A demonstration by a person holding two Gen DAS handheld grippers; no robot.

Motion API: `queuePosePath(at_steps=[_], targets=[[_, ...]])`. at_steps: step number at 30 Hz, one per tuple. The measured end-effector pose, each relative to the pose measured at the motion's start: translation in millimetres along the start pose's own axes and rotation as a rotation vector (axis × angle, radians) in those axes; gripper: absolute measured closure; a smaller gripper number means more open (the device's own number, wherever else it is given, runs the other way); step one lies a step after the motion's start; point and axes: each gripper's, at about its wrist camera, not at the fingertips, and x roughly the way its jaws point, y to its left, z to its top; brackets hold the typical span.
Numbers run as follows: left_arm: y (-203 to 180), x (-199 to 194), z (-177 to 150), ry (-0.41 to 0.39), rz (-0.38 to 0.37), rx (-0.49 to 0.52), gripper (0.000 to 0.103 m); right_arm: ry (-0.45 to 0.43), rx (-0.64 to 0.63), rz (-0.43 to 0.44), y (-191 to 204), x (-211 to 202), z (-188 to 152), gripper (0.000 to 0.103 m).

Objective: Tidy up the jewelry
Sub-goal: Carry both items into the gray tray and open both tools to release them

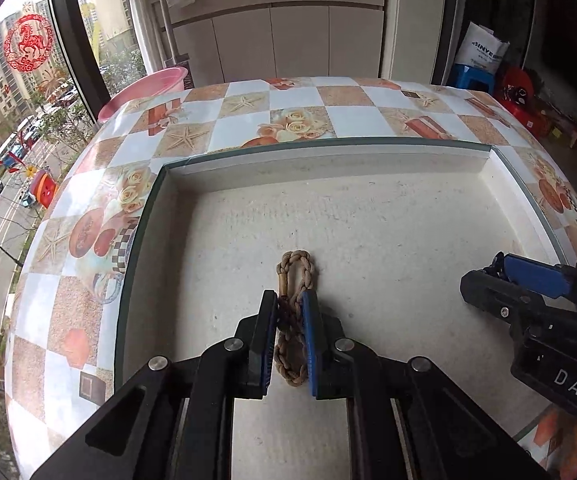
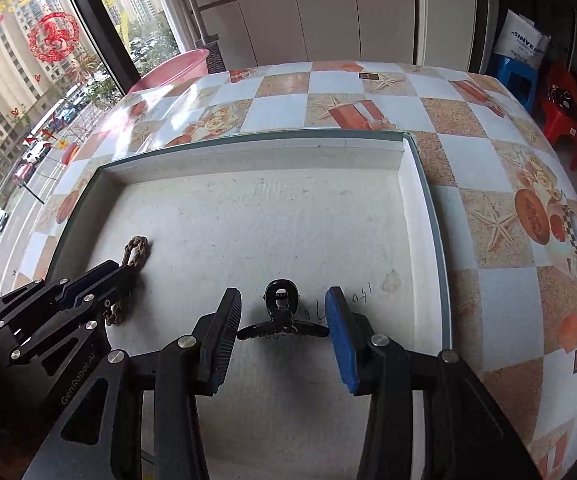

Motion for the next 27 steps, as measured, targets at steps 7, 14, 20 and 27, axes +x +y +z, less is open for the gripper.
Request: queuePosePath(at_steps=[7,14,20,27], targets=[[1.5,-5.7,-0.9,-0.002,0.034,-0.013,0.077,0.009,0.027,0.053,-2.3,-2.2,1.2,0.027],[3.6,-20.1,1.1,-0.027,0.016,-0.023,0.077,-0.024,0.156,0.157,-15.5,-17.3,3.3,0.027],[4.4,-32.4,1.3,-0.043,-0.001,-0.028,0.077,-0.068,0.218,0.195,-22.3,-36.3,3.4,0.022],[6.3,-45.6,0.3,-0.06,-0.008,-0.035,0.0,-0.071,0.241,0.199,-25.6,-47.0,0.1,0.022]])
